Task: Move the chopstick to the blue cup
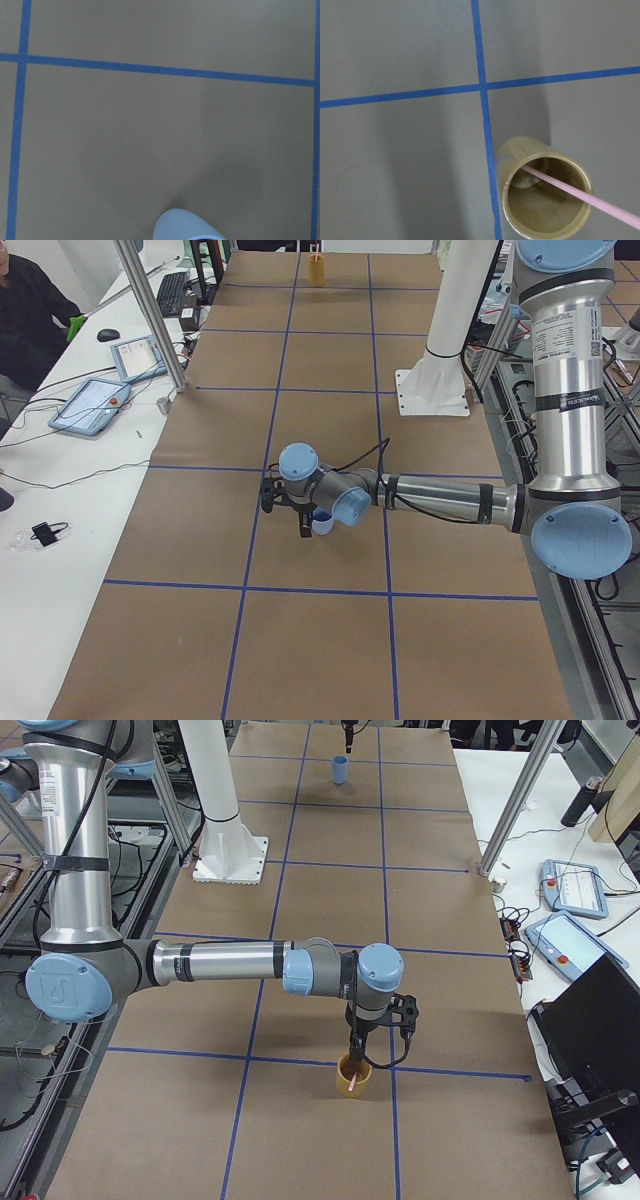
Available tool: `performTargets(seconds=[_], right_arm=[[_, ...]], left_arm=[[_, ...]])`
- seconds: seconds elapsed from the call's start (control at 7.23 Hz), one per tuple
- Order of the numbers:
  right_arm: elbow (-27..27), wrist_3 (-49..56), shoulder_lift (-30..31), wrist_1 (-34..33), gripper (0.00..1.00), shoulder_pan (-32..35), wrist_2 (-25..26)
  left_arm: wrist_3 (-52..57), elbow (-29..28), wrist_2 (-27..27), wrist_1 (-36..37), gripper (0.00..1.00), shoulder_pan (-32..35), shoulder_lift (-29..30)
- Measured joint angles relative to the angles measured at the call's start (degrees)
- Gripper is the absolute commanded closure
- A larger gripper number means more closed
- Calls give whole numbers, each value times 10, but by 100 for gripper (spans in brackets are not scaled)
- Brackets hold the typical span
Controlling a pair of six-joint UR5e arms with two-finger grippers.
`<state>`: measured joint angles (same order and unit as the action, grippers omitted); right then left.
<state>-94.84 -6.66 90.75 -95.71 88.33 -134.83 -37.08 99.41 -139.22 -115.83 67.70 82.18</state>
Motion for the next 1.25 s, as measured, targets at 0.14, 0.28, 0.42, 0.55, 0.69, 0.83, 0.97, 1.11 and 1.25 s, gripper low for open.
performTargets(seconds=[0.14,0.28,0.42,0.55,0.69,0.83,0.97,1.11,1.25], right_arm=[[0,0,0,0,0,0,0],[0,0,0,0,0,0,0],[0,0,0,0,0,0,0],[0,0,0,0,0,0,0],[0,0,0,0,0,0,0],[0,0,0,0,0,0,0],[0,0,-1,0,0,0,0],[0,0,-1,0,0,0,1],[2,1,-1,0,0,0,1]], left_arm=[[0,-4,0,0,2,-7,-1],[2,-5,0,0,2,-12,-4],[3,-5,0,-1,2,-14,-7],[4,-6,0,-1,2,-15,-10],[4,-8,-1,-1,2,-18,-11],[4,-12,-1,-1,2,-25,-11],[3,-16,-1,-1,3,-33,-10],[3,-19,-1,-2,27,-39,-10],[3,-21,-1,-3,62,-41,-10]])
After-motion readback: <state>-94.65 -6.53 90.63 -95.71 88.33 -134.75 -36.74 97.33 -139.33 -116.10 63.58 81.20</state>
